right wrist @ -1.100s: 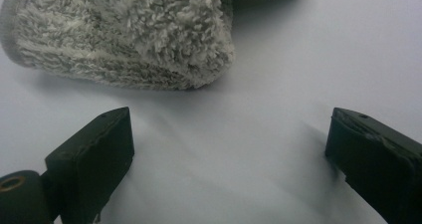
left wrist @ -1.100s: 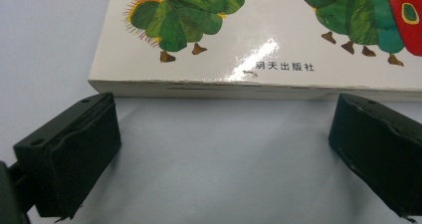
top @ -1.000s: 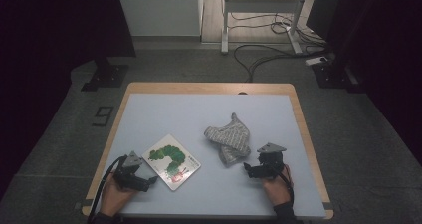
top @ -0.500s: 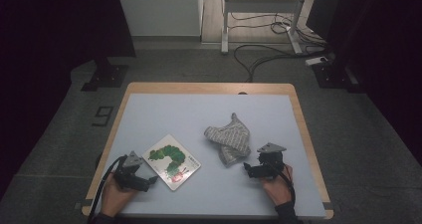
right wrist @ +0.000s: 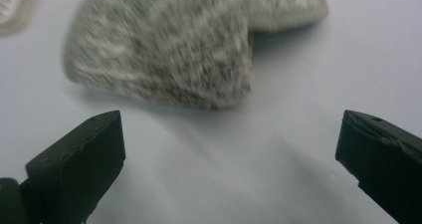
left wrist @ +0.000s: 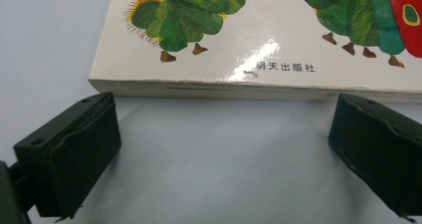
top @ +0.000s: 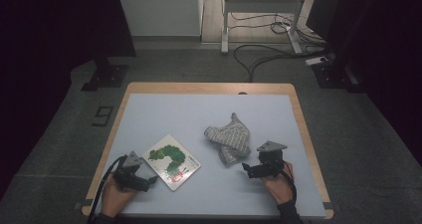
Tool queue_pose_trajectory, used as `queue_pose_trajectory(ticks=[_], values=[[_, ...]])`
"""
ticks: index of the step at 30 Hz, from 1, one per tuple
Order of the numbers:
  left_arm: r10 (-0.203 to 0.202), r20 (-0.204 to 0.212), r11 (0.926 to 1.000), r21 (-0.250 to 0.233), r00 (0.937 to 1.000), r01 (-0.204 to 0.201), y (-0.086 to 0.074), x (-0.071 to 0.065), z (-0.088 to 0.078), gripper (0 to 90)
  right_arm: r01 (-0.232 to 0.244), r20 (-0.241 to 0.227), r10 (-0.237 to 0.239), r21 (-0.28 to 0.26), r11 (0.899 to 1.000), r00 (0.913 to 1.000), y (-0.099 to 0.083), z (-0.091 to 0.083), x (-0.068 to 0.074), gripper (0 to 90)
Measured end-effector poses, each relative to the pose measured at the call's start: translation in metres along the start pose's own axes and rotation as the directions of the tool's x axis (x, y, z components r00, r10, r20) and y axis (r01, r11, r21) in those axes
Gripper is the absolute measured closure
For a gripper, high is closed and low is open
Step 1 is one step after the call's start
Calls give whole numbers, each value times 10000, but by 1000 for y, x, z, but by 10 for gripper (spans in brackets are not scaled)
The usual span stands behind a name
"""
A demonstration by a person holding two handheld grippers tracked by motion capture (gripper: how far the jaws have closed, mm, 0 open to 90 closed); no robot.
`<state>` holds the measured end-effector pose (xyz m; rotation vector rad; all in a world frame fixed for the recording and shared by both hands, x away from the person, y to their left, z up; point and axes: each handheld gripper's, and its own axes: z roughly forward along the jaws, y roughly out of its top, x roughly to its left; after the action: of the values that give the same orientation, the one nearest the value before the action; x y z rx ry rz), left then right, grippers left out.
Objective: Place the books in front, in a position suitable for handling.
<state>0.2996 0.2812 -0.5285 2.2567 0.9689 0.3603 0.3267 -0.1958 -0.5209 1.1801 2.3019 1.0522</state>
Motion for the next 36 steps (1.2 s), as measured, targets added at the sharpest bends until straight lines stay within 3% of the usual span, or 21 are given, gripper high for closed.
queue_pose_trajectory(ticks=[9, 15, 25, 28, 29, 32, 36], values=[[-3, 1, 10000, 3, 10000, 3, 0, 0, 0, 0, 109, -404, -137, -669, 9977, 9991, 22, -16, -2, 0], [-7, -2, 10000, 2, 10000, 7, 0, 0, 0, 0, 371, -797, -446, -926, 9950, 9958, 40, -14, 3, 0], [-30, -7, 10000, -7, 10000, 30, 0, 0, 0, 0, 1009, -1047, -1069, -610, 9930, 9887, 64, 16, 16, 0], [-17, -8, 10000, 3, 10000, 17, 0, 0, 0, 0, 941, -1033, -982, -440, 9946, 9898, 66, 25, 16, 0], [-17, -10, 10000, 4, 10000, 17, 0, 0, 0, 0, 824, -1029, -858, -365, 9959, 9910, 64, 37, 15, 0], [-20, -11, 10000, 0, 10000, 20, 0, 0, 0, 0, 560, -1267, -582, -212, 9982, 9902, 59, 50, 14, 0], [-17, -13, 10000, -2, 10000, 17, 0, 0, 0, 0, 724, -1116, -720, -3, 9974, 9911, 54, 62, 17, 0]])
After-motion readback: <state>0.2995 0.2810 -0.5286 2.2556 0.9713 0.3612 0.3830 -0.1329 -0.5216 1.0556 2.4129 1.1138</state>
